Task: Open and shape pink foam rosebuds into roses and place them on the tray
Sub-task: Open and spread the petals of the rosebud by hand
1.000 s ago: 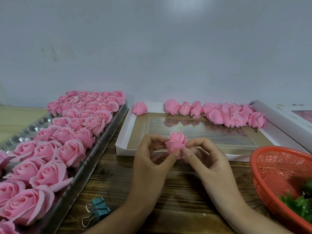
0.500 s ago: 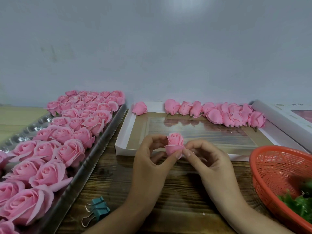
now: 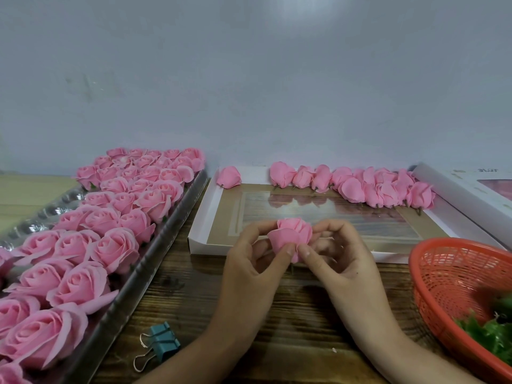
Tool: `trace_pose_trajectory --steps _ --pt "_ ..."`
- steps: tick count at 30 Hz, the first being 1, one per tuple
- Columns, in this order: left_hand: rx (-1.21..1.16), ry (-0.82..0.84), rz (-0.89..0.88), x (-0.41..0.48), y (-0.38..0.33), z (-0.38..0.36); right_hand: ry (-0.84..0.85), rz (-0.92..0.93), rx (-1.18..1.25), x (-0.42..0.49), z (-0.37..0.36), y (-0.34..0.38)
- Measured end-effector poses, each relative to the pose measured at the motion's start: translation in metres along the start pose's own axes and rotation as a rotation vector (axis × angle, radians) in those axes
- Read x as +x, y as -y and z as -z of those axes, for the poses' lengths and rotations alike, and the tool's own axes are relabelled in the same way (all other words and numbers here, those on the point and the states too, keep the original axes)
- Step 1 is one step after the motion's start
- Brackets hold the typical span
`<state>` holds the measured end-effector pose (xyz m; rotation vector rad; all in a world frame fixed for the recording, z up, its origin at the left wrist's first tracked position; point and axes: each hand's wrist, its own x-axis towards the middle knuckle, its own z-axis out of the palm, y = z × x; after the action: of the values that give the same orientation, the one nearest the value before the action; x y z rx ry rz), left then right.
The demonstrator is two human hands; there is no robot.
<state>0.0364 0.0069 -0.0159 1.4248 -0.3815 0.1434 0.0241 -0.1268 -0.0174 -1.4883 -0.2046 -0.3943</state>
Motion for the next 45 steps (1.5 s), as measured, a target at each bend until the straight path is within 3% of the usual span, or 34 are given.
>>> trace_pose_trajectory --steps 22,45 --pt "-0.098 -0.109 0.001 0.0044 0.0053 0.0031 0.009 -0.029 -0.021 0.0003 0.0026 -0.0031" --pt "-0.094 -0.041 -0.012 0.0048 0.0053 0.0018 0.013 -0.023 0.009 -0.0001 -0.0013 0.0005"
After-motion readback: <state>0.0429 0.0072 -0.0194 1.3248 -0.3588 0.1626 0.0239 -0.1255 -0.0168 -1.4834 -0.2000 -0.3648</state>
